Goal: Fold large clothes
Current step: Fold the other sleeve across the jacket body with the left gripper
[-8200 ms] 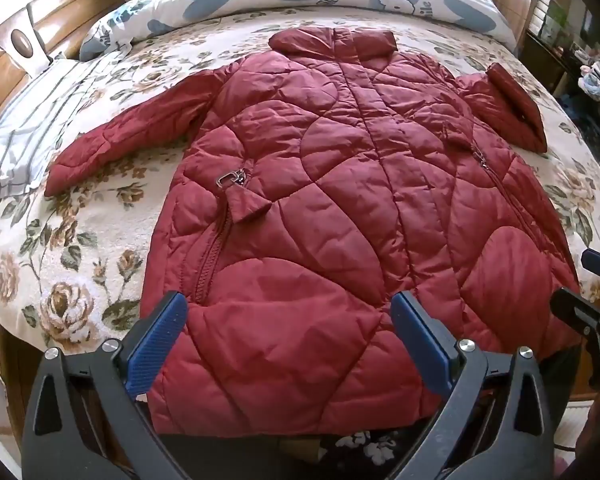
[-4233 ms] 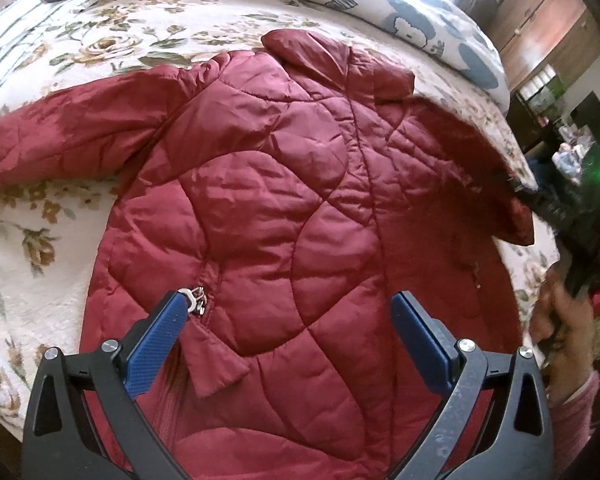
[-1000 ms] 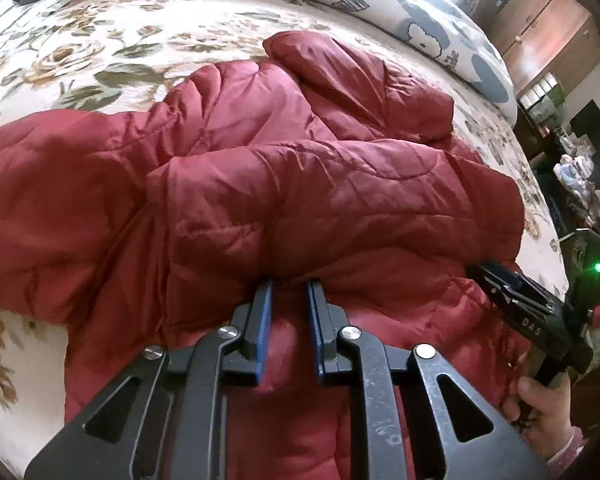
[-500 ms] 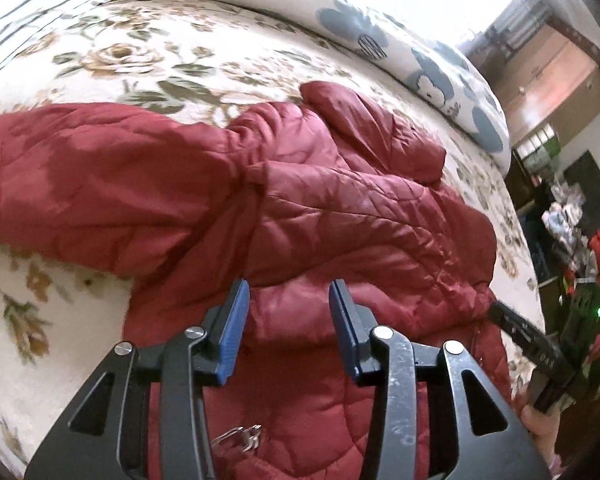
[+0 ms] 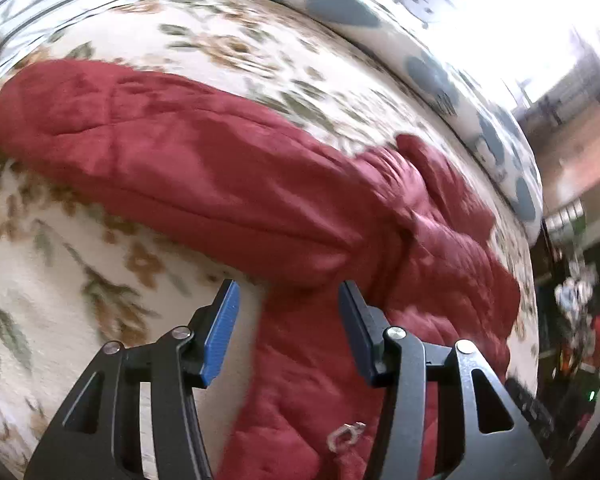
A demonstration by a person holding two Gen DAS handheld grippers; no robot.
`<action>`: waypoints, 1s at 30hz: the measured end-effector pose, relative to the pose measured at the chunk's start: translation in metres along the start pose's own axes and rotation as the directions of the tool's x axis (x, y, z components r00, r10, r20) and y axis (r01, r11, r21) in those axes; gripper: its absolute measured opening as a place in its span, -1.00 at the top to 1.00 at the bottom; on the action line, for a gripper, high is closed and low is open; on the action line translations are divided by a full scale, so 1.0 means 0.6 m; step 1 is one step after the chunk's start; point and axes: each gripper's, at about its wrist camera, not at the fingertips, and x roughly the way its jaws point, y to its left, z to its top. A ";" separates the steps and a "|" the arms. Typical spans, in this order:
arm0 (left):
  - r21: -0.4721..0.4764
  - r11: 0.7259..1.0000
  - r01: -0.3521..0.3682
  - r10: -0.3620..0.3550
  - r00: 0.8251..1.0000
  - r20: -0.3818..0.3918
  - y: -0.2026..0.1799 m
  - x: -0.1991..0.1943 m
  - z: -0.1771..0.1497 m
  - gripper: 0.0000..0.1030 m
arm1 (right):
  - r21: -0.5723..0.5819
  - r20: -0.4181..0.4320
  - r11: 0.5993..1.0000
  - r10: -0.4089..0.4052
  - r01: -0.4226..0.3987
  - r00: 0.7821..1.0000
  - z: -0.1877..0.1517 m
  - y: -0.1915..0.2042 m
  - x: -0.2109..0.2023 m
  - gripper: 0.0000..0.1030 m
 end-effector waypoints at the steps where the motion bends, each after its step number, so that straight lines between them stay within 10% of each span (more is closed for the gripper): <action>1: -0.019 1.000 -0.002 0.002 1.000 0.005 0.012 -0.001 0.004 0.03 | -0.004 -0.003 1.000 0.006 -0.006 1.000 -0.001 0.004 0.001 -0.24; 26: -0.467 0.880 -0.085 0.168 0.976 0.138 0.328 0.015 0.148 -0.16 | -0.010 -0.017 0.999 0.053 -0.053 0.998 -0.024 0.027 -0.003 -0.27; 30: -0.403 0.913 -0.058 0.131 0.979 0.156 0.300 0.011 0.156 0.64 | -0.002 -0.016 0.999 0.054 -0.054 0.998 -0.025 0.020 -0.004 -0.27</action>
